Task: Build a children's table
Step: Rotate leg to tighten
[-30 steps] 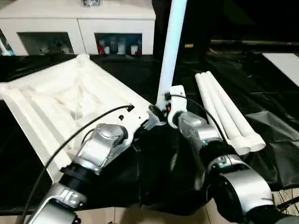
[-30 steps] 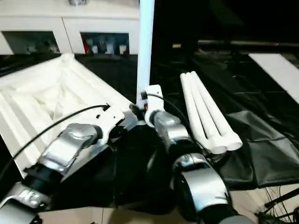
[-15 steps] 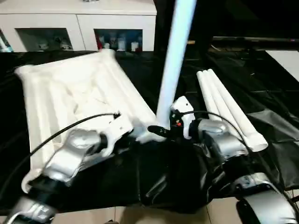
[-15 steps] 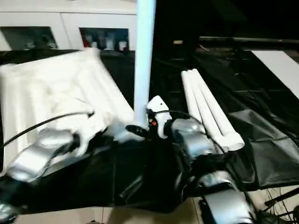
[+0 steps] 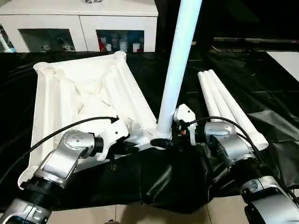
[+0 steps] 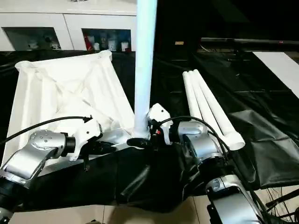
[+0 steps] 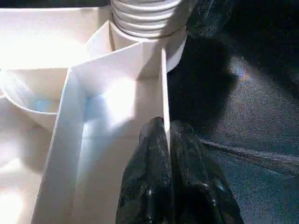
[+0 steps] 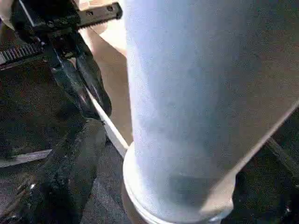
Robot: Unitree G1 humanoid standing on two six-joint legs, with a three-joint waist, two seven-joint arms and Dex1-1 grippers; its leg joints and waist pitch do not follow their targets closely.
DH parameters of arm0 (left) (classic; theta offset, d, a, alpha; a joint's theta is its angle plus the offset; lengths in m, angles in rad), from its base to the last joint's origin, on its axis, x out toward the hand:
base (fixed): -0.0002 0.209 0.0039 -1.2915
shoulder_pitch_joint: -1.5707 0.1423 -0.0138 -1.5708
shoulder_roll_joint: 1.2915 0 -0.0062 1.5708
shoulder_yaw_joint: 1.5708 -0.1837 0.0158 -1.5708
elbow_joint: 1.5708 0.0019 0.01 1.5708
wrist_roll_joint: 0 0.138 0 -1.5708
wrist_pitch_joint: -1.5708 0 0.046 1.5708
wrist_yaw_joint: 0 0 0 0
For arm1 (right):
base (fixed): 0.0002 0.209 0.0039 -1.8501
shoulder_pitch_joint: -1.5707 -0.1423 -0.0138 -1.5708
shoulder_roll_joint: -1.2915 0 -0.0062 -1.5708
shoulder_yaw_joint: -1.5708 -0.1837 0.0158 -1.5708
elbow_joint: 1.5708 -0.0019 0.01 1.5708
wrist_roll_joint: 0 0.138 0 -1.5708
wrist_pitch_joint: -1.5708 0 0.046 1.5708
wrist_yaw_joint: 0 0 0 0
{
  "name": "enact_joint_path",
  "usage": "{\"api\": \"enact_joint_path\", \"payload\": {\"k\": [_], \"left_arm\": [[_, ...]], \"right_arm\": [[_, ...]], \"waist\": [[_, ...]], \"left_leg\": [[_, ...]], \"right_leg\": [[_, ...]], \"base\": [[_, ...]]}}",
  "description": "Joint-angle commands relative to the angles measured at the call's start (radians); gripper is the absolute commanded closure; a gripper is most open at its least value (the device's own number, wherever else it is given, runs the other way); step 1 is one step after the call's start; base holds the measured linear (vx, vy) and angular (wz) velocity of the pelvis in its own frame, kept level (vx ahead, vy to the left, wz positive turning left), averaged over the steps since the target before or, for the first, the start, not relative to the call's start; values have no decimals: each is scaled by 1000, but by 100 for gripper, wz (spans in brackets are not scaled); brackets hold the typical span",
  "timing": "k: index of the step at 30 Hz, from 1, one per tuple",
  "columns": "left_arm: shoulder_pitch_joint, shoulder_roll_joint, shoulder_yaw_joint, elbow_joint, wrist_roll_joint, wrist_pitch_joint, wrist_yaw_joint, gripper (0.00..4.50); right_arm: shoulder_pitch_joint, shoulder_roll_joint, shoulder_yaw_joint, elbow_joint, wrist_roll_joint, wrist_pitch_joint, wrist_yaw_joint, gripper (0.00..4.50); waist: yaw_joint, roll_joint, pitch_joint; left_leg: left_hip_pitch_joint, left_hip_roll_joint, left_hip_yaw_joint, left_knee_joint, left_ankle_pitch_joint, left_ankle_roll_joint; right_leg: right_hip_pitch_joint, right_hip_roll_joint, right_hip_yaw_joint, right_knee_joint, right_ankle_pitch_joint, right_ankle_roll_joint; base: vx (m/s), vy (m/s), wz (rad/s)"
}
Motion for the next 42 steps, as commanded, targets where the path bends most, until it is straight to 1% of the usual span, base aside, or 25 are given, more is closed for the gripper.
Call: {"api": "enact_joint_path", "payload": {"k": [1, 2, 3, 5, 7, 8, 9, 12, 18, 20, 22, 25, 26, 28, 31, 32, 33, 34, 35, 37, 38, 39, 40, 41, 42], "left_arm": [[-3, -27, -8, 7, -32, -34, -25, 450], [-4, -28, -7, 9, -32, -35, -24, 450], [-5, -28, -7, 12, -31, -37, -23, 450], [-10, -30, -9, 21, -25, -44, -22, 450], [-11, -30, -8, 24, -24, -44, -22, 450], [-12, -31, -8, 26, -24, -44, -23, 450], [-11, -29, -10, 29, -21, -47, -23, 450], [-11, -28, -10, 31, -20, -48, -23, 450], [-14, -31, -8, 44, -14, -51, -21, 450], [-16, -32, -5, 50, -12, -44, -13, 450], [-23, -43, 1, 60, -6, -23, 14, 450], [-42, -83, 14, 76, -3, 21, 74, 450], [-44, -87, 15, 77, -3, 25, 79, 450], [-66, -134, 24, 103, 10, 53, 154, 450], [-99, -202, 34, 148, 36, 99, 269, 450], [-109, -223, 38, 162, 45, 116, 307, 450], [-116, -237, 40, 174, 52, 121, 333, 450], [-126, -257, 43, 190, 61, 129, 369, 450], [-142, -292, 46, 218, 73, 138, 423, 450], [-166, -339, 39, 259, 98, 138, 486, 450], [-170, -347, 38, 267, 101, 138, 497, 450], [-179, -366, 33, 288, 110, 134, 519, 450], [-179, -366, 33, 288, 110, 134, 519, 450], [-189, -386, 25, 317, 126, 118, 542, 450], [-190, -389, 25, 320, 128, 116, 544, 450]], "right_arm": [[-15, -2, -5, 19, -3, -11, -3, 74], [-16, -1, -4, 24, -4, -11, -5, 74], [-16, 0, -3, 30, -8, -13, -7, 84], [-20, 1, -1, 52, -18, -22, -19, 110], [-23, 6, -5, 61, -16, -22, -28, 120], [-24, 8, -9, 65, -12, -21, -30, 129], [-27, 10, -9, 71, -13, -24, -33, 154], [-29, 11, -8, 78, -16, -27, -34, 169], [-35, 20, -3, 115, -32, -43, -60, 176], [-36, 35, -17, 132, -23, -37, -91, 177], [-31, 58, -40, 143, -9, -22, -144, 177], [-21, 107, -79, 164, 13, 5, -247, 177], [-21, 111, -82, 166, 14, 7, -255, 177], [-18, 152, -103, 192, 19, 14, -348, 177], [-34, 199, -117, 253, -2, 9, -507, 178], [-41, 212, -123, 273, -9, 8, -559, 178], [-47, 220, -126, 286, -15, 7, -589, 178], [-55, 230, -129, 303, -23, 6, -633, 178], [-71, 251, -143, 332, -24, 11, -700, 178], [-96, 284, -163, 365, -25, 23, -777, 178], [-100, 290, -166, 370, -25, 26, -789, 178], [-110, 305, -173, 380, -25, 31, -813, 178], [-110, 305, -173, 380, -25, 31, -813, 178], [-127, 333, -185, 396, -14, 38, -828, 178], [-131, 338, -180, 399, -19, 37, -831, 178]], "waist": [[-3, 7, -59], [-2, 6, -59], [-2, 9, -59], [-3, 7, -58], [-3, 7, -58], [-3, 7, -59], [-3, 6, -59], [-3, 7, -60], [-4, 8, -60], [-5, 9, -59], [-11, 11, -57], [-16, 13, -54], [-17, 13, -54], [-18, 14, -54], [-19, 14, -55], [-19, 13, -53], [-19, 13, -53], [-16, 15, -52], [-16, 14, -51], [-14, 16, -47], [-15, 15, -47], [-13, 17, -48], [-14, 15, -49], [-16, 15, -50], [-15, 14, -51]], "left_leg": [[9, 32, 0, -49, -85, 76], [9, 32, 0, -49, -92, 74], [9, 33, 0, -49, -98, 69], [10, 33, 0, -50, -112, 60], [10, 33, 0, -49, -116, 55], [10, 33, 0, -49, -110, 55], [8, 32, 0, -48, -103, 58], [9, 32, 0, -46, -99, 64], [9, 32, 0, -46, -110, 61], [8, 32, 0, -47, -120, 57], [8, 32, -1, -50, -145, 42], [13, 33, -2, -54, -182, 19], [13, 33, -2, -55, -184, 16], [12, 33, -1, -55, -186, 4], [14, 32, 1, -55, -187, -3], [15, 31, 1, -55, -204, -9], [15, 31, 1, -55, -204, -9], [19, 31, 1, -56, -220, -14], [19, 31, 1, -57, -225, -16], [24, 32, -1, -62, -273, -20], [28, 31, -1, -63, -288, -23], [29, 31, -2, -62, -290, -23], [25, 32, -2, -63, -278, -20], [21, 31, -2, -64, -263, -15], [22, 30, -1, -63, -260, -13]], "right_leg": [[59, -67, 41, -50, 111, -270], [59, -68, 42, -52, 101, -269], [59, -68, 42, -52, 86, -266], [57, -68, 43, -53, 63, -262], [56, -69, 44, -53, 52, -262], [58, -69, 44, -51, 56, -261], [58, -67, 44, -50, 64, -260], [57, -67, 44, -49, 73, -264], [57, -68, 44, -50, 54, -265], [57, -69, 43, -51, 40, -262], [56, -70, 45, -55, -3, -256], [52, -70, 46, -61, -69, -246], [52, -70, 46, -62, -73, -244], [51, -69, 47, -63, -81, -239], [47, -69, 48, -64, -81, -234], [47, -69, 48, -68, -110, -230], [47, -69, 48, -68, -110, -230], [43, -70, 49, -73, -138, -222], [43, -70, 50, -75, -148, -218], [41, -72, 50, -83, -216, -200], [39, -71, 49, -85, -233, -191], [39, -71, 49, -85, -230, -188], [41, -71, 51, -84, -205, -185], [44, -70, 50, -82, -183, -184], [43, -69, 50, -82, -178, -183]], "base": [[0, 0, 0], [0, 0, 0], [0, 0, 0], [0, 0, 0], [0, 0, 0], [0, 0, 0], [0, 0, 0], [0, 0, 0], [0, 0, 0], [0, 0, 0], [0, 0, 0], [0, 0, 0], [0, 0, 0], [0, 0, 0], [0, 0, 0], [0, 0, 0], [0, 0, 0], [0, 0, 0], [0, 0, 0], [0, 0, 0], [0, 0, 0], [0, 0, 0], [0, 0, 0], [0, 0, 0], [0, 0, 0]]}}
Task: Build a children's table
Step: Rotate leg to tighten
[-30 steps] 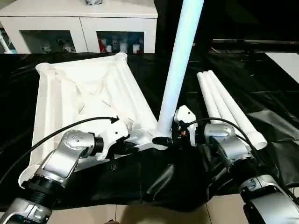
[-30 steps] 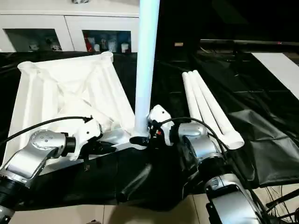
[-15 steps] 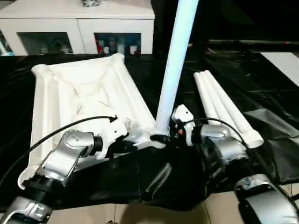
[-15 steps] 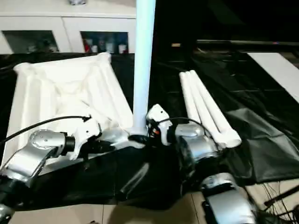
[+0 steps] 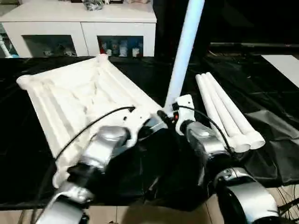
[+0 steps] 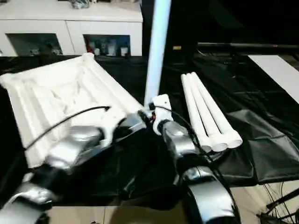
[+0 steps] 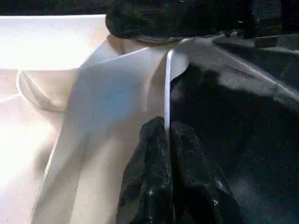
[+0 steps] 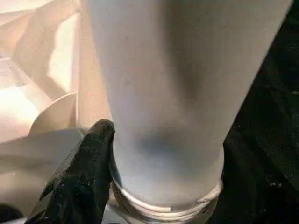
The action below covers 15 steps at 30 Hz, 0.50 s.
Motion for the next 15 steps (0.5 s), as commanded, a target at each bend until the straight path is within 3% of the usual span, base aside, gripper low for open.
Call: {"api": "enact_joint_path", "payload": {"k": [1, 4, 5, 7, 10, 12, 15], "left_arm": [[-10, -35, -14, 57, 14, -28, 83, 450], [-11, -33, -17, 57, 16, -34, 83, 450], [-10, -31, -16, 57, 19, -35, 81, 450], [-2, -19, -19, 50, 27, -38, 69, 450], [14, 12, -34, 25, 36, -62, 22, 450], [21, 24, -38, 13, 35, -61, -1, 450], [33, 51, -42, -19, 31, -60, -41, 450]], "right_arm": [[5, 92, 41, 56, -7, 37, 30, 178], [2, 94, 43, 62, -12, 37, 24, 178], [-3, 98, 37, 71, -9, 32, 21, 178], [-11, 96, 20, 75, 2, 15, 27, 122], [-26, 63, 18, 52, 2, 4, 80, 99], [-31, 43, 25, 38, -1, 9, 129, 73], [-25, -12, 59, 0, -14, 23, 255, 42]], "waist": [[-6, 1, -46], [-7, 2, -44], [-7, -2, -43], [-8, -2, -43], [-12, 2, -42], [-14, 0, -42], [-13, -4, -46]], "left_leg": [[7, 26, -7, -78, -259, -2], [5, 26, -8, -81, -276, -1], [4, 26, -8, -81, -280, -1], [5, 27, -10, -83, -292, -1], [0, 27, -12, -86, -297, -3], [1, 28, -11, -86, -298, 3], [-4, 28, -7, -81, -245, 24]], "right_leg": [[26, -71, 41, -85, -189, -181], [26, -73, 41, -89, -235, -167], [25, -74, 41, -91, -246, -164], [23, -75, 41, -94, -283, -153], [23, -74, 41, -93, -281, -148], [24, -74, 41, -93, -275, -149], [30, -74, 42, -88, -215, -169]], "base": [[0, 0, 0], [0, 0, 0], [0, 0, 0], [0, 0, 0], [0, 0, 0], [0, 0, 0], [0, 0, 0]]}}
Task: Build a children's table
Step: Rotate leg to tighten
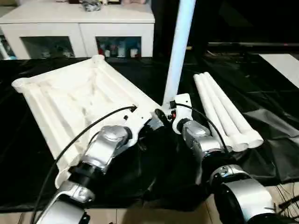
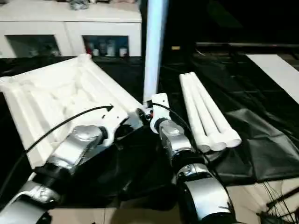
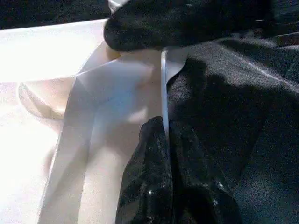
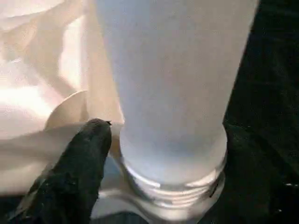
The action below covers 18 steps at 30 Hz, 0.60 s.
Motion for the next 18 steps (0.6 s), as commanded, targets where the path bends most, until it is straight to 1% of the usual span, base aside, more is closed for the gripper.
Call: {"api": "enact_joint_path", "payload": {"k": [1, 2, 3, 4, 5, 6, 7, 8, 9, 10, 11, 12, 13, 14, 15, 16, 18], "left_arm": [[24, 29, -24, -14, 3, -26, -49, 450], [24, 29, -24, -14, 3, -26, -49, 450], [27, 39, -24, -20, 0, -37, -65, 450], [33, 50, -16, -29, -17, -39, -93, 450], [41, 61, -9, -38, -40, -52, -129, 450], [47, 69, -2, -44, -55, -48, -151, 450], [59, 89, 7, -58, -84, -43, -199, 450], [59, 89, 7, -58, -84, -43, -199, 450], [79, 121, 2, -80, -107, -51, -269, 450], [89, 140, -3, -93, -115, -59, -303, 450], [95, 152, -6, -102, -120, -62, -323, 450], [97, 155, -6, -104, -120, -63, -328, 450], [98, 158, -6, -107, -121, -64, -333, 450], [110, 177, -7, -129, -134, -56, -365, 450], [114, 183, -7, -136, -137, -52, -374, 450], [121, 194, -8, -148, -142, -45, -388, 450], [134, 220, -11, -173, -158, -33, -427, 450]], "right_arm": [[15, -32, 81, -46, -25, 19, 213, 32], [15, -32, 81, -46, -25, 19, 214, 32], [24, -49, 94, -58, -29, 15, 263, 25], [37, -72, 110, -76, -33, 9, 323, 19], [50, -95, 125, -93, -39, -15, 371, 4], [56, -108, 132, -102, -43, -28, 396, 4], [65, -136, 140, -118, -48, -46, 437, 4], [65, -136, 140, -118, -48, -46, 437, 4], [73, -164, 143, -139, -42, -63, 490, 4], [76, -175, 142, -150, -35, -63, 514, 4], [77, -183, 142, -157, -30, -62, 528, 4], [78, -185, 142, -159, -29, -60, 533, 4], [79, -187, 142, -162, -27, -58, 537, 4], [81, -196, 143, -169, -25, -63, 557, 4], [82, -199, 144, -172, -25, -67, 565, 4], [84, -204, 147, -178, -25, -72, 578, 4], [90, -214, 153, -194, -21, -87, 614, 4]], "waist": [[0, -3, -46], [0, -5, -48], [0, -6, -50], [1, -6, -52], [3, -6, -54], [4, 2, -57], [5, -2, -58], [3, -4, -58], [5, -6, -62], [8, -4, -63], [6, -3, -61], [6, 0, -57], [6, 1, -56], [7, 7, -55], [5, 5, -53], [7, 7, -53], [6, 7, -54]], "left_leg": [[-3, 27, -8, -75, -235, 28], [-5, 28, -6, -72, -222, 36], [-9, 26, -4, -68, -186, 48], [-9, 25, -3, -65, -152, 58], [-8, 26, -2, -62, -135, 63], [-11, 24, -1, -56, -89, 81], [-11, 23, -1, -56, -80, 85], [-13, 22, 0, -55, -75, 94], [-15, 23, 0, -51, -53, 107], [-15, 22, 0, -50, -46, 110], [-17, 24, 1, -49, -48, 118], [-12, 28, 3, -51, -76, 119], [-10, 29, 2, -53, -103, 110], [-9, 30, 1, -55, -117, 102], [-7, 33, 1, -57, -140, 91], [-5, 34, 1, -59, -152, 80], [-6, 34, 1, -59, -143, 74]], "right_leg": [[34, -75, 42, -88, -202, -173], [37, -73, 42, -86, -179, -178], [39, -73, 42, -80, -122, -191], [40, -72, 40, -76, -79, -204], [42, -73, 40, -73, -51, -212], [44, -71, 40, -63, 46, -235], [46, -69, 37, -62, 65, -238], [46, -68, 37, -60, 79, -243], [48, -69, 36, -55, 108, -253], [49, -68, 36, -53, 122, -255], [45, -66, 35, -51, 134, -261], [40, -65, 34, -56, 101, -268], [39, -66, 34, -59, 59, -269], [38, -66, 33, -59, 37, -266], [36, -68, 34, -63, 1, -266], [35, -68, 35, -63, -18, -264], [36, -67, 36, -61, -6, -263]], "base": [[0, 0, 0], [0, 0, 0], [0, 0, 0], [0, 0, 0], [0, 0, 0], [0, 0, 0], [0, 0, 0], [0, 0, 0], [0, 0, 0], [0, 0, 0], [0, 0, 0], [0, 0, 0], [0, 0, 0], [0, 0, 0], [0, 0, 0], [0, 0, 0], [0, 0, 0]]}}
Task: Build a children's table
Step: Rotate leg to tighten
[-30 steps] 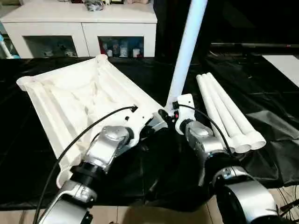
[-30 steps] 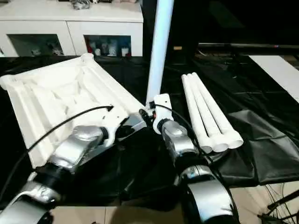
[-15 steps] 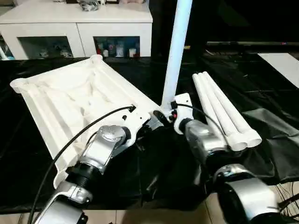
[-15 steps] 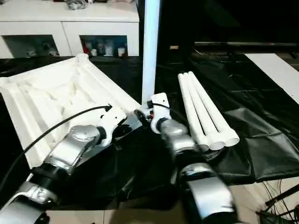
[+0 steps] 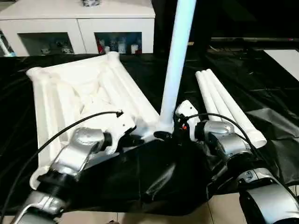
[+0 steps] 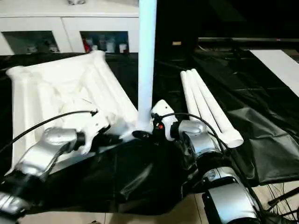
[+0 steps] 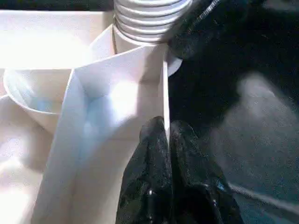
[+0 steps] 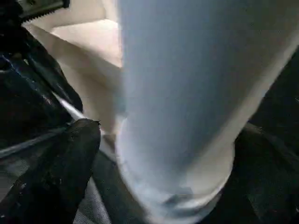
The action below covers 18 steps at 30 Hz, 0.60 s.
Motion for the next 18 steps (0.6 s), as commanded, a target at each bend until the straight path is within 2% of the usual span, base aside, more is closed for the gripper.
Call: {"api": "enact_joint_path", "payload": {"k": [1, 4, 8, 9, 14, 15, 18], "left_arm": [[19, 8, -27, -21, -35, 17, -57, 450], [24, 23, -28, -28, -45, 21, -83, 450], [25, 33, -25, -18, -37, 7, -99, 450], [23, 32, -22, -13, -35, 4, -97, 450], [20, 37, -25, -12, -39, 6, -98, 450], [19, 37, -26, -12, -40, 6, -98, 450], [20, 38, -26, -15, -40, 8, -99, 450]], "right_arm": [[10, -18, 6, -34, 11, -21, 36, 4], [15, -16, 6, -46, 24, -25, 66, 4], [13, -19, 18, -35, 8, -30, 89, 4], [13, -18, 17, -31, 7, -30, 89, 32], [12, -16, 14, -28, 14, -28, 96, 53], [11, -14, 16, -21, 11, -29, 97, 81], [11, -10, 19, -13, 11, -28, 98, 87]], "waist": [[-2, -1, -56], [-1, -1, -56], [-1, -2, -58], [-2, -3, -57], [-2, -4, -58], [-1, -5, -58], [-1, -6, -58]], "left_leg": [[9, 29, 0, -56, -128, 74], [7, 26, 1, -54, -102, 88], [7, 26, 1, -52, -92, 94], [7, 26, 1, -52, -93, 94], [7, 26, 1, -51, -88, 94], [7, 26, 1, -51, -92, 93], [7, 26, 1, -51, -101, 91]], "right_leg": [[54, -67, 39, -62, 18, -262], [54, -66, 39, -58, 59, -265], [56, -67, 38, -58, 64, -269], [55, -67, 38, -58, 62, -269], [56, -67, 38, -56, 66, -269], [56, -66, 38, -56, 64, -271], [56, -67, 38, -57, 54, -270]], "base": [[0, 0, 0], [0, 0, 0], [0, 0, 0], [0, 0, 0], [0, 0, 0], [0, 0, 0], [0, 0, 0]]}}
